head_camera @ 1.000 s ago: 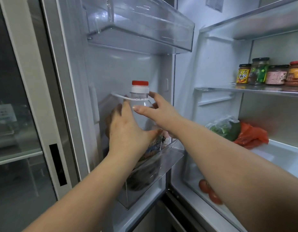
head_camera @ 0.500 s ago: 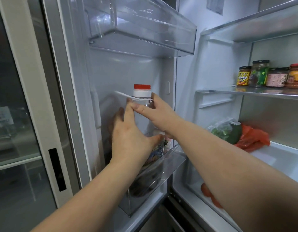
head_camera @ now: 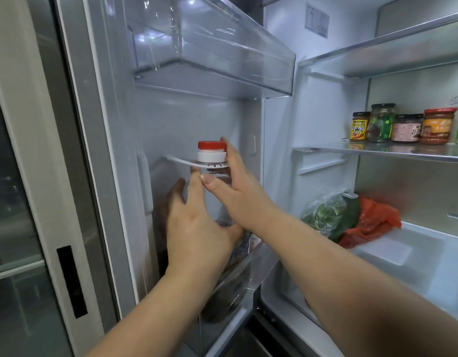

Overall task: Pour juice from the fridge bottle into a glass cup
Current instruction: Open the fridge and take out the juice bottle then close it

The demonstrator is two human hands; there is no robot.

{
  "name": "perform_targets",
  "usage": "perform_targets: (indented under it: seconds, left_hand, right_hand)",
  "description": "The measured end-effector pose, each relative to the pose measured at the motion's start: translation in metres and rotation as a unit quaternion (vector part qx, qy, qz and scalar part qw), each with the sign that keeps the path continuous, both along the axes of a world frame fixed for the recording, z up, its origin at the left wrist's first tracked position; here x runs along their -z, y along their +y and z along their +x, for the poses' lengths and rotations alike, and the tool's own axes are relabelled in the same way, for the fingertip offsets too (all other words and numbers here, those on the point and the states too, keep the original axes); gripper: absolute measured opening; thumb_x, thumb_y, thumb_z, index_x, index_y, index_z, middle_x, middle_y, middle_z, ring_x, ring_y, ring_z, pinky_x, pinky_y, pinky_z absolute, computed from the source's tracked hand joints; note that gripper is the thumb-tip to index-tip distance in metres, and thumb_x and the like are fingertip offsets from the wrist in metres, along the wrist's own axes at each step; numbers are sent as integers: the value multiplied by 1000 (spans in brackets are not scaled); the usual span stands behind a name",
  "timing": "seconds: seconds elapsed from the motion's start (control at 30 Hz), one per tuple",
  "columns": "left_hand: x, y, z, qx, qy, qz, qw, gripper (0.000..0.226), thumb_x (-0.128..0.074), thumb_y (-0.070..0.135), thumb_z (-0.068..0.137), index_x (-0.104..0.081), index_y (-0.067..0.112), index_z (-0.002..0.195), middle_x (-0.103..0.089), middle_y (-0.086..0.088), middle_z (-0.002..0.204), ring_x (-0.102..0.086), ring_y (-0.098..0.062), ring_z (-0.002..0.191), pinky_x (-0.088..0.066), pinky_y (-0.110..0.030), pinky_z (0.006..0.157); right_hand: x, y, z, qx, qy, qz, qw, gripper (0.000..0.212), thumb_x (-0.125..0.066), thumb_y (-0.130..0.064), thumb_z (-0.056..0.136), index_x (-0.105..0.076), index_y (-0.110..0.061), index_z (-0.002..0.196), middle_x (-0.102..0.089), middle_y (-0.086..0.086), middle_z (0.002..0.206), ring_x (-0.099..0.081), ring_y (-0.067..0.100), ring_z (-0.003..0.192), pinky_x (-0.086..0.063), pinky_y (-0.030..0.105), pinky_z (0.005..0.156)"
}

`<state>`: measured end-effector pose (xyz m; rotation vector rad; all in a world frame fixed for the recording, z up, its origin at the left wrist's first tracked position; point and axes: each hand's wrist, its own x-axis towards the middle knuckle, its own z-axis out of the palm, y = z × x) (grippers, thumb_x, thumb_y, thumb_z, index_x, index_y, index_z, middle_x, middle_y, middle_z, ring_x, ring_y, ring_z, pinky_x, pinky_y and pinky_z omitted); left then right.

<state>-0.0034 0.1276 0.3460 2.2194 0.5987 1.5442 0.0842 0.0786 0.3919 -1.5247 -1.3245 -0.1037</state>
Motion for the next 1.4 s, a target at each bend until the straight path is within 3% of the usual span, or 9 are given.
perform_targets:
  seconds: [0.23, 0.37, 0.57, 0.63, 0.8, 1.0, 1.17, 1.3, 1.4]
  left_hand:
    - [-11, -1, -12, 37, -36, -1, 999, 87, -84, 38, 62, -35, 36, 134, -47, 3, 118, -47, -10, 101, -42, -20, 80]
    - [-22, -2, -17, 61, -72, 12, 995, 81, -81, 39, 62, -41, 32, 131, -49, 4, 114, -48, -7, 96, -35, -5, 71]
    - [-30, -6, -16, 60, -107, 53, 991, 88, -85, 37, 60, -41, 23, 135, -42, 4, 127, -37, 0, 107, -25, -4, 84]
    - [-33, -8, -15, 64, -123, 62, 988, 90, -83, 41, 60, -41, 19, 136, -44, -3, 131, -40, -6, 113, -28, -9, 90]
    - [-38, -11, -12, 62, -179, 104, 976, 87, -75, 47, 63, -48, 0, 131, -48, -20, 128, -47, -30, 120, -42, -40, 99]
    - [-34, -14, -4, 94, -215, 156, 959, 94, -75, 42, 69, -36, -7, 139, -46, -26, 129, -46, -39, 122, -39, -55, 99]
    - [-37, -21, -9, 165, -232, 180, 942, 97, -80, 40, 68, -26, 8, 142, -44, -24, 134, -43, -39, 126, -38, -58, 100]
    - [-43, -33, -16, 214, -232, 175, 932, 98, -82, 40, 65, -32, 1, 140, -43, -21, 136, -42, -32, 130, -35, -50, 107]
    - [-43, -49, -18, 267, -227, 117, 929, 95, -78, 43, 63, -32, 15, 140, -45, -16, 138, -43, -27, 130, -37, -48, 107]
  right_hand:
    - [-12, 4, -7, -9, -9, 25, 1000, 73, -59, -33, 95, -16, -29, 153, -48, -3, 144, -51, 15, 126, -41, 39, 109]
    - [-23, 5, -11, 8, -35, 57, 998, 78, -60, -42, 88, -19, -29, 153, -52, -3, 141, -54, 14, 124, -42, 42, 107]
    - [-36, -5, -15, 19, -60, 99, 993, 78, -60, -47, 85, -24, -28, 152, -52, -9, 140, -51, 9, 126, -42, 44, 107]
    - [-41, -10, -17, 27, -79, 108, 991, 77, -61, -41, 86, -24, -28, 152, -51, -9, 141, -51, 8, 127, -42, 44, 107]
    - [-50, -27, -26, 61, -154, 147, 975, 78, -66, -38, 88, -25, -21, 152, -48, -6, 144, -50, 9, 128, -43, 46, 105]
    - [-47, -51, -38, 109, -205, 181, 956, 79, -70, -35, 86, -28, -15, 150, -49, -3, 146, -48, 9, 131, -45, 42, 103]
    - [-46, -69, -54, 147, -225, 203, 941, 81, -72, -36, 84, -30, -12, 150, -47, -3, 147, -47, 12, 132, -44, 40, 105]
    - [-54, -90, -68, 147, -188, 185, 953, 84, -77, -40, 79, -31, -26, 148, -53, -11, 139, -53, 13, 125, -47, 47, 98]
    - [-60, -108, -74, 179, -175, 147, 957, 85, -80, -43, 75, -33, -35, 145, -58, -17, 129, -58, 9, 117, -49, 45, 94]
